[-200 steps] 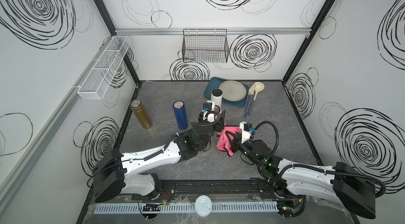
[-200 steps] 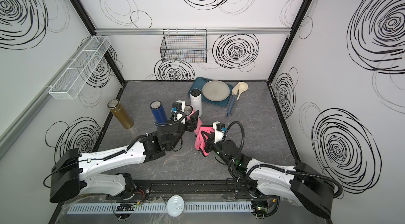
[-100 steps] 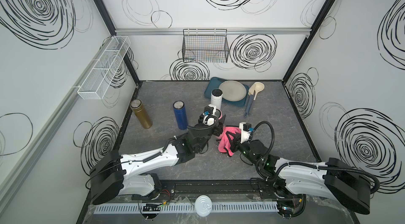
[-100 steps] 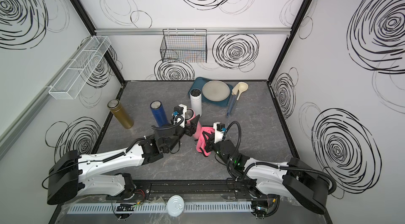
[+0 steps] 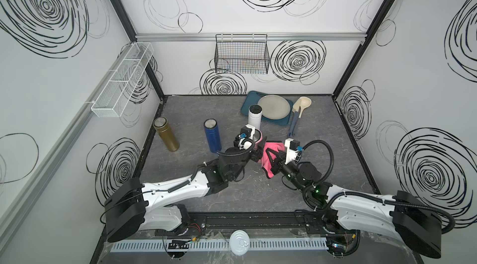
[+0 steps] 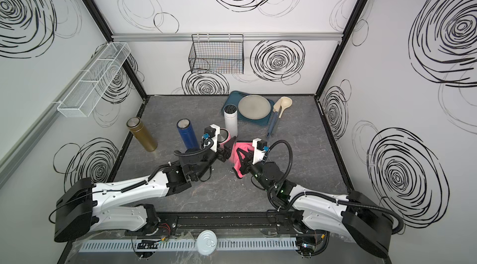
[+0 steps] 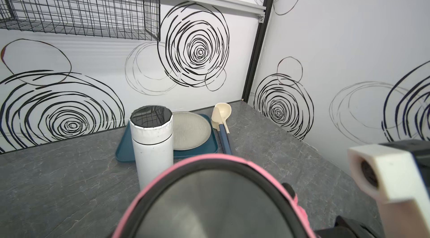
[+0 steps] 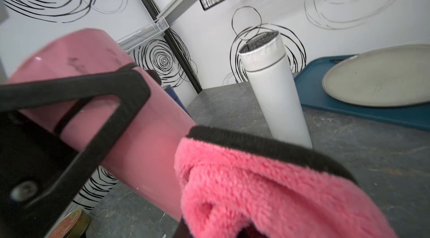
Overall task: Wipe the surface of the thermos
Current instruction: Wipe the dirt from the surface of the thermos.
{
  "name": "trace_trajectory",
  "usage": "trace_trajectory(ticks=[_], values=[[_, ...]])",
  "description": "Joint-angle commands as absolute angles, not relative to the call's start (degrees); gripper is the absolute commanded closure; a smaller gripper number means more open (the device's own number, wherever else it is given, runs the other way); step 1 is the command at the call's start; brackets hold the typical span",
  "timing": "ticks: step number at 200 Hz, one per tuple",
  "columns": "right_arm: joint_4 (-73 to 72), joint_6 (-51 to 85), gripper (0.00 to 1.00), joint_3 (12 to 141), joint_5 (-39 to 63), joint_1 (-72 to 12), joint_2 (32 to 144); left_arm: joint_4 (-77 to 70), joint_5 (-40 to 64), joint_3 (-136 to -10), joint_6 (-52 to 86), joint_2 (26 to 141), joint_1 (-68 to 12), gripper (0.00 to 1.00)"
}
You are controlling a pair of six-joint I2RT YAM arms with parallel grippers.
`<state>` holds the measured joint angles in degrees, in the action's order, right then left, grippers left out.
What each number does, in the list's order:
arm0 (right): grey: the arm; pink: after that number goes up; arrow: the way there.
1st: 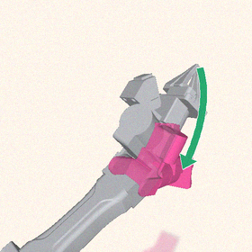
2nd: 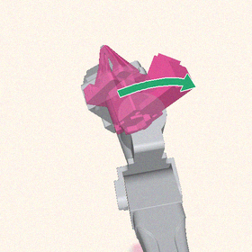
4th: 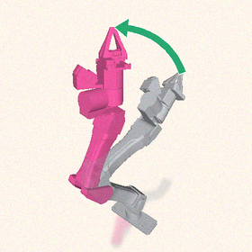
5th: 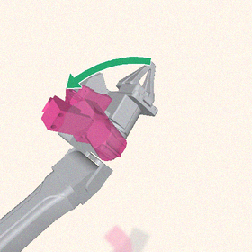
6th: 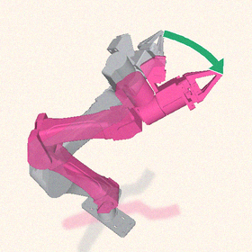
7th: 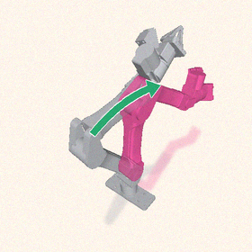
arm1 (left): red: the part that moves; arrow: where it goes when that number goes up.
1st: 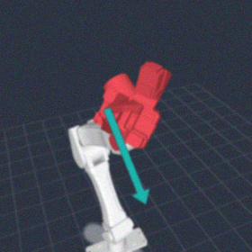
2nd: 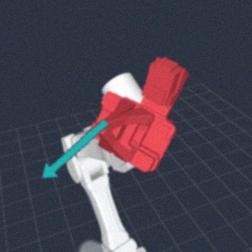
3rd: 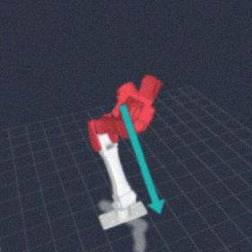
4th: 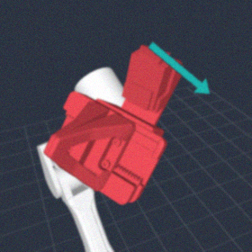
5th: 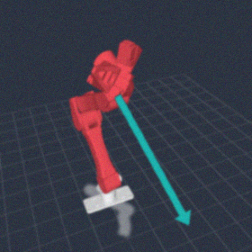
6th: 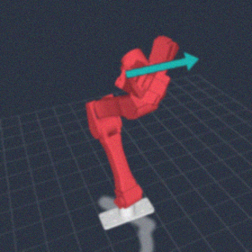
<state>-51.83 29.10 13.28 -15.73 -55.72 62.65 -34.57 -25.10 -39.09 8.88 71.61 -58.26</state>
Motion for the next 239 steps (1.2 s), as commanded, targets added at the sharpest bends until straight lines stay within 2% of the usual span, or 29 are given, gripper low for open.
trace_trajectory(ticks=[1, 20, 49, 83, 156, 198, 239], values=[[-54.84, 32.86, 1.00, 10.38, -16.96, -54.61, 67.82, -46.33, -18.21, -38.63, 8.77, 69.09, -59.24, 1.00], [-53.35, 31.91, 1.00, 11.01, -17.10, -54.74, 67.00, -49.44, -17.00, -36.70, 7.53, 68.90, -59.24, 1.00], [-45.56, 28.45, 1.00, 14.58, -17.63, -54.62, 57.66, -52.10, -14.72, -34.32, 4.43, 68.63, -59.51, 1.00], [-42.06, 26.49, 1.00, 16.72, -13.52, -54.14, 49.98, -64.03, -12.54, -27.37, 0.09, 68.40, -60.46, 1.00], [-48.25, 35.07, 1.00, 11.65, -12.62, -53.41, 62.71, -66.84, -9.76, -26.13, -6.91, 69.40, -62.91, 1.00], [-40.14, 28.38, 1.00, 16.53, -12.53, -54.31, 51.27, -70.36, -11.52, -23.76, -9.22, 69.17, -63.02, 1.00], [-33.20, 23.67, 1.00, 20.71, -7.81, -55.27, 43.68, -70.85, -13.86, -22.29, -14.29, 69.60, -62.43, 1.00]])
